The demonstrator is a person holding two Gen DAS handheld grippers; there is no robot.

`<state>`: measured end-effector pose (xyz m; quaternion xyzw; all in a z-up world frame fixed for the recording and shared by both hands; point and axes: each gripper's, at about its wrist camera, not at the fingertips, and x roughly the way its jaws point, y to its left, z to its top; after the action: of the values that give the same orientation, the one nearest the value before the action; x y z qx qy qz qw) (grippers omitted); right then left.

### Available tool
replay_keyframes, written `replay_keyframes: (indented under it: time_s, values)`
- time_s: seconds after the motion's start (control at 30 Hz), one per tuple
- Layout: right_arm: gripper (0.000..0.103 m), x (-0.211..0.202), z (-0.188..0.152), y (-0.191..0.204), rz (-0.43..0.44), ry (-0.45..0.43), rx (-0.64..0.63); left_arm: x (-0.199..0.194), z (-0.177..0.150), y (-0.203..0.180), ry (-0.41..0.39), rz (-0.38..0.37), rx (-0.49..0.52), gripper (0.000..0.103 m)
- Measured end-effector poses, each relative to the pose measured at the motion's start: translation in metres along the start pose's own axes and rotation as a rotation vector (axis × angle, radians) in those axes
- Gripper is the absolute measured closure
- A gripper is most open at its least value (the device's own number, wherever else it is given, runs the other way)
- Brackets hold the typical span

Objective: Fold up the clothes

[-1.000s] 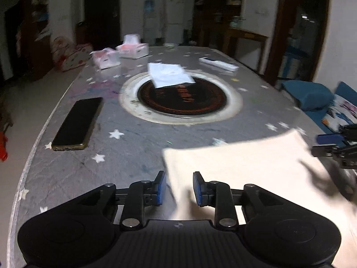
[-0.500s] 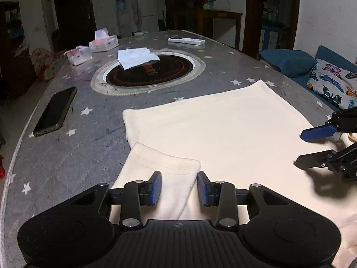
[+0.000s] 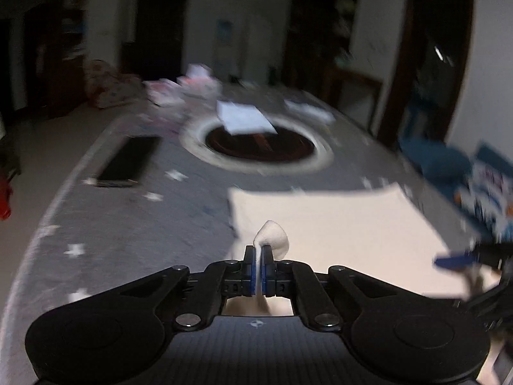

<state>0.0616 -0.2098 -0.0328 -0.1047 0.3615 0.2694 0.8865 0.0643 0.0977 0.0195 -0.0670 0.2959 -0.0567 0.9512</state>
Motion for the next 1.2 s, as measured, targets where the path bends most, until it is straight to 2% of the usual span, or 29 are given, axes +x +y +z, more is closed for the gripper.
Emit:
replay_keyframes:
  time_s: [0.13,0.23,0.43,0.63,0.77,0.9,1.0,1.13,1.2]
  values:
    - [0.023,0.0,0.0,0.001,-0.005,0.005,-0.005,-0.045,-0.002,0.038,-0.093,0.032,-0.135,0.1]
    - [0.022,0.0,0.001,0.002,-0.008,0.009,-0.006,-0.077,-0.015,0.068,-0.14,0.06,-0.227,0.1]
    - [0.022,-0.003,0.001,0.005,-0.021,0.019,-0.024,-0.11,-0.054,0.116,-0.132,0.203,-0.329,0.1]
    - [0.022,-0.008,0.001,0.012,-0.027,0.032,-0.048,-0.11,-0.079,0.137,-0.063,0.305,-0.324,0.1]
    - [0.022,-0.016,-0.002,0.024,0.009,0.035,-0.075,-0.126,-0.08,0.124,-0.158,0.282,-0.248,0.1]
    - [0.022,-0.017,-0.007,0.032,0.031,0.051,-0.088,-0.114,-0.08,0.132,-0.093,0.335,-0.239,0.099]
    - [0.022,-0.02,-0.01,0.034,0.039,0.055,-0.087,-0.111,-0.081,0.133,-0.052,0.407,-0.233,0.091]
    - [0.022,-0.027,-0.013,0.037,0.055,0.055,-0.098,-0.106,-0.082,0.134,0.002,0.505,-0.225,0.092]
    - [0.022,-0.03,-0.016,0.039,0.066,0.055,-0.096,-0.11,-0.078,0.122,-0.018,0.445,-0.219,0.092]
